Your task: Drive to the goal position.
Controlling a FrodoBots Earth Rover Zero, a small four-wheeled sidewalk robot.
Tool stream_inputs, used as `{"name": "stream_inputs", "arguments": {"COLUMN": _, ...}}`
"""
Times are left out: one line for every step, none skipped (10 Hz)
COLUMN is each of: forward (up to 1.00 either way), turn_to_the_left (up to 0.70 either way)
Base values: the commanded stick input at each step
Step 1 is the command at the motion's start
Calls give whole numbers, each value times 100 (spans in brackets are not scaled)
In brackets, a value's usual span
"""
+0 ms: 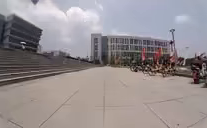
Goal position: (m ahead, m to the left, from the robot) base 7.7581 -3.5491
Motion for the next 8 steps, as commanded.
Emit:
{"name": "stream_inputs", "arguments": {"forward": 100, "turn_to_the_left": 0}}
{"name": "stream_inputs", "arguments": {"forward": 100, "turn_to_the_left": -13}}
{"name": "stream_inputs", "arguments": {"forward": 100, "turn_to_the_left": 0}}
{"name": "stream_inputs", "arguments": {"forward": 100, "turn_to_the_left": 0}}
{"name": "stream_inputs", "arguments": {"forward": 100, "turn_to_the_left": 0}}
{"name": "stream_inputs", "arguments": {"forward": 100, "turn_to_the_left": 0}}
{"name": "stream_inputs", "arguments": {"forward": 100, "turn_to_the_left": 0}}
{"name": "stream_inputs", "arguments": {"forward": 100, "turn_to_the_left": 0}}
